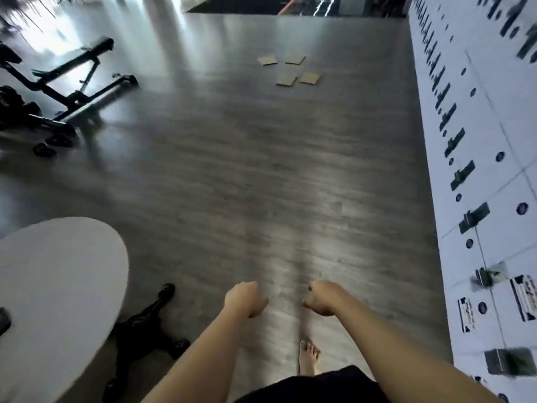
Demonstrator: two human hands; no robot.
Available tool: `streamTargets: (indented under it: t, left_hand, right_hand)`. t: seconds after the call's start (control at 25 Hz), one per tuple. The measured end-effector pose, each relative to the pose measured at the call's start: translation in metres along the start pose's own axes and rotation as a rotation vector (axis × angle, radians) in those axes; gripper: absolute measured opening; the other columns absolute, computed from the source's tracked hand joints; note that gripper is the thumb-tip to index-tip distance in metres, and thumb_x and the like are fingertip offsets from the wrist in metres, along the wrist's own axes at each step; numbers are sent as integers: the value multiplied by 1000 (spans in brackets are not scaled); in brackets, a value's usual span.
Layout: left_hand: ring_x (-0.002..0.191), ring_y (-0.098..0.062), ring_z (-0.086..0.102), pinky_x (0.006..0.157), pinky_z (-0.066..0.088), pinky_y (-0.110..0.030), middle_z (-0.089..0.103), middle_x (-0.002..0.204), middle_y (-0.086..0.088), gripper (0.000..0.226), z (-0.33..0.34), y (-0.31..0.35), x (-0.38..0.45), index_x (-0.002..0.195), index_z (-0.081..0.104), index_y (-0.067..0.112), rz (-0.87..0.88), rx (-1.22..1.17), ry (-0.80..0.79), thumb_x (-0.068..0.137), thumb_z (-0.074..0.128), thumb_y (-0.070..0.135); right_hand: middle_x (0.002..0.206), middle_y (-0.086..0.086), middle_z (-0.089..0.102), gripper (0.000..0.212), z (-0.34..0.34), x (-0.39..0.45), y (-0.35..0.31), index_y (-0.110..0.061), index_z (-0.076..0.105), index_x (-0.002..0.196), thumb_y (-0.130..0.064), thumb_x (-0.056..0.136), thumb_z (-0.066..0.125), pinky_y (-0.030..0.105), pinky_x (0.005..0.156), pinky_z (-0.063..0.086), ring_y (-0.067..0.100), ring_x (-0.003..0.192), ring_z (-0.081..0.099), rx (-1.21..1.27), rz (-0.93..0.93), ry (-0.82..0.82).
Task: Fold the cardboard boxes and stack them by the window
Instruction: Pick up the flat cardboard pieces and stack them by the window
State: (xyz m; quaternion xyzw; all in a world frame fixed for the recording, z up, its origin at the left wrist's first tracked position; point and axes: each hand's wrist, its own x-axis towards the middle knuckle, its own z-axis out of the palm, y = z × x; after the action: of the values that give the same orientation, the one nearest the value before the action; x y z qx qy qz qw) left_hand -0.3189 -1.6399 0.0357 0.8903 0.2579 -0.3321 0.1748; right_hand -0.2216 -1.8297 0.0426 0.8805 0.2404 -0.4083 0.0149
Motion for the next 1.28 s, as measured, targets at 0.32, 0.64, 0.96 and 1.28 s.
streamTargets:
  t: [0.32,0.64,0.96,1.28]
  left_hand:
    - [117,-27,60,89,47,-32,64,129,-7,46,-143,59,142,126,62,17,-59,-183,52,91,52,46]
    - [120,-29,59,96,49,-35,63,131,-9,46,-305,69,332,126,63,16,-4,-46,16,93,52,47]
    - [121,-28,58,97,49,-34,63,132,-8,46,-476,158,517,129,62,18,91,-25,18,92,52,45]
    - [117,-29,60,93,49,-34,65,127,-9,43,-621,251,673,125,62,15,22,-44,49,93,50,41]
  right_hand:
    - [140,12,56,59,-196,155,26,-10,52,139,-51,97,53,39,100,48,31,124,56,-51,-34,14]
    - [143,15,53,61,-362,309,-10,-8,50,142,-50,98,54,40,103,46,33,128,53,-29,-14,4]
    - [135,15,59,52,-508,453,17,-12,56,134,-47,95,53,38,96,48,33,122,57,71,49,33]
    - [107,12,66,36,-691,623,105,-13,63,105,-46,94,54,33,83,46,34,115,61,69,102,-26]
